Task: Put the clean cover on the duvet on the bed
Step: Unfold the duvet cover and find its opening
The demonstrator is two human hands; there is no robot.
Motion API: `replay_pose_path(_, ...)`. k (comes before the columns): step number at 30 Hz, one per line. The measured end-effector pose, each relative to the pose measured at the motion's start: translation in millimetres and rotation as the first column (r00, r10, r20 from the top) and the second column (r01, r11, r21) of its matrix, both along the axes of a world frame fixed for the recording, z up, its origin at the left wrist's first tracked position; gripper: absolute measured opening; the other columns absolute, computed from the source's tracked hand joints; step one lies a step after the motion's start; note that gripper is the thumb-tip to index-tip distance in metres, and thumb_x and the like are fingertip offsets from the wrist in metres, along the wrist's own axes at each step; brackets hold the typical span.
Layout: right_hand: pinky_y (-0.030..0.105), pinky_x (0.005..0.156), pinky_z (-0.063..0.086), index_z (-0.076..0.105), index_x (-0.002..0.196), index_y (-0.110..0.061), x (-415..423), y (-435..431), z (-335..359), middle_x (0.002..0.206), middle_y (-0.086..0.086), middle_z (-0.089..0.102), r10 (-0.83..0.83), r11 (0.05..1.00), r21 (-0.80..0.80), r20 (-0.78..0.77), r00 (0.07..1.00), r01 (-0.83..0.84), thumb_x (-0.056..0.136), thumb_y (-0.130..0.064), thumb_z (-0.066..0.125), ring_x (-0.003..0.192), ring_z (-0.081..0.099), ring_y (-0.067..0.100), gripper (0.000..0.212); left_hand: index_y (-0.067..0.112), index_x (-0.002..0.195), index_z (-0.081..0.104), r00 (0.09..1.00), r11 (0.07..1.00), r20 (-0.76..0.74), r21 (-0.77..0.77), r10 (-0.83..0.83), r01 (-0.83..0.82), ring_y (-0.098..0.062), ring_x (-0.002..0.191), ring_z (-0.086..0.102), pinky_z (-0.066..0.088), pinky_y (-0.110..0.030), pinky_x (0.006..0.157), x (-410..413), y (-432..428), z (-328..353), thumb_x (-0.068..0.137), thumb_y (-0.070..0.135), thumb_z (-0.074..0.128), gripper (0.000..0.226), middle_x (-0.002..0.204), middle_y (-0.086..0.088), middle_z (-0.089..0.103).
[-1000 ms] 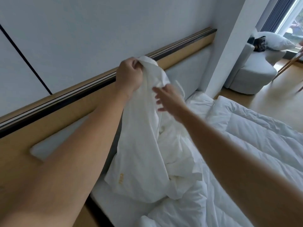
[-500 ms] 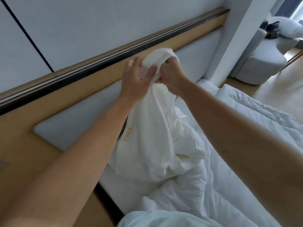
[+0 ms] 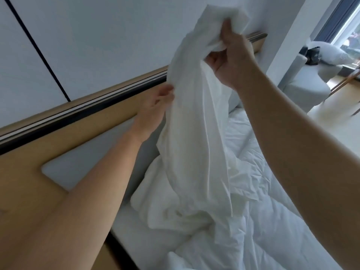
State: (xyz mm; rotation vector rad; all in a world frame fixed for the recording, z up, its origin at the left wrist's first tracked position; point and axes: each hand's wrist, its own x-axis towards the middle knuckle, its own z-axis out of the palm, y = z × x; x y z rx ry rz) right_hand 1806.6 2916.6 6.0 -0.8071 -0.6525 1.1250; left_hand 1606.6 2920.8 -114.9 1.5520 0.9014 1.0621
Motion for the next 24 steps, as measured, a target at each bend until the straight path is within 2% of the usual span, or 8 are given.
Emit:
replay_pose_path(3,0.045,0.076,0.062,0.061,0.125,-0.003,17,-18,-49,0.111,0.017,0.072,-0.059,0.985,-0.157,0.098,0.993,0.074,0.106,-0.032,0.051,0.091,0.073,0.028,0.035,0.033,0.109,0.069,0.998,0.998,0.062,-0.067,-0.014,0.018,-0.012,0.107,0.065,0.052,-0.04,0.097,10,1,3,0.096,0.027,0.053,0.021,0.114,0.008,0.071)
replay_pose_path(5,0.051,0.092,0.058,0.06,0.126,-0.003,25,-29,-71,0.119,0.019,0.07,-0.068,0.971,-0.222,0.105,0.992,0.09,0.105,-0.035,0.053,0.104,0.071,0.031,0.039,0.028,0.116,0.066,0.994,0.993,-0.048,-0.064,-0.099,0.096,-0.016,0.099,0.067,0.053,-0.044,0.097,22,-1,-1,0.1,0.022,0.056,0.02,0.11,-0.002,0.072)
replay_pose_path(8,0.056,0.097,0.054,0.058,0.125,-0.003,28,-44,-86,0.127,0.022,0.066,-0.042,0.956,-0.284,0.097,0.994,0.068,0.104,-0.039,0.051,0.113,0.067,0.036,0.043,0.027,0.121,0.063,0.958,0.982,-0.22,-0.032,-0.187,0.184,-0.016,0.089,0.071,0.06,-0.041,0.087,44,-12,-13,0.096,0.038,0.067,0.028,0.1,-0.001,0.073)
replay_pose_path(11,0.055,0.098,0.054,0.055,0.121,-0.006,29,-53,-94,0.124,0.019,0.066,-0.034,0.944,-0.323,0.113,0.993,0.069,0.103,-0.042,0.051,0.113,0.066,0.035,0.041,0.025,0.106,0.068,0.963,0.992,-0.252,0.058,-0.094,0.112,-0.011,0.076,0.069,0.058,-0.032,0.074,57,-20,-24,0.093,0.048,0.068,0.026,0.09,0.003,0.072)
replay_pose_path(15,0.051,0.097,0.055,0.058,0.105,-0.013,37,-61,-104,0.109,0.01,0.068,-0.105,0.892,-0.409,0.231,0.967,0.194,0.103,-0.048,0.049,0.108,0.068,0.03,0.036,0.014,0.081,0.069,0.982,0.995,-0.183,0.086,-0.039,0.055,-0.016,0.066,0.056,0.047,-0.036,0.065,53,-19,-29,0.098,0.044,0.062,0.035,0.072,-0.006,0.063)
replay_pose_path(18,0.049,0.091,0.057,0.059,0.113,-0.022,45,-72,-120,0.106,0.004,0.066,-0.074,0.854,-0.459,0.356,0.932,0.244,0.105,-0.053,0.039,0.104,0.067,0.026,0.038,0.001,0.081,0.065,0.986,0.989,-0.152,0.136,0.072,-0.051,-0.014,0.063,0.046,0.039,-0.033,0.061,45,-15,-27,0.101,0.042,0.059,0.045,0.066,-0.004,0.054)
replay_pose_path(21,0.049,0.087,0.058,0.061,0.116,-0.026,55,-82,-138,0.107,0.002,0.066,-0.098,0.832,-0.464,0.417,0.903,0.304,0.105,-0.054,0.036,0.095,0.067,0.021,0.039,0.008,0.079,0.067,0.968,0.972,-0.183,0.188,0.174,-0.139,-0.007,0.055,0.044,0.04,-0.029,0.054,38,-12,-24,0.103,0.042,0.053,0.044,0.059,0.005,0.054)
replay_pose_path(24,0.049,0.09,0.058,0.064,0.106,-0.026,65,-90,-148,0.102,0.0,0.064,-0.209,0.784,-0.499,0.35,0.913,0.37,0.104,-0.053,0.044,0.092,0.064,0.019,0.034,0.024,0.071,0.059,0.94,0.938,-0.155,0.22,0.305,-0.268,-0.001,0.05,0.045,0.037,-0.015,0.05,32,-9,-18,0.105,0.037,0.05,0.038,0.06,0.011,0.051)
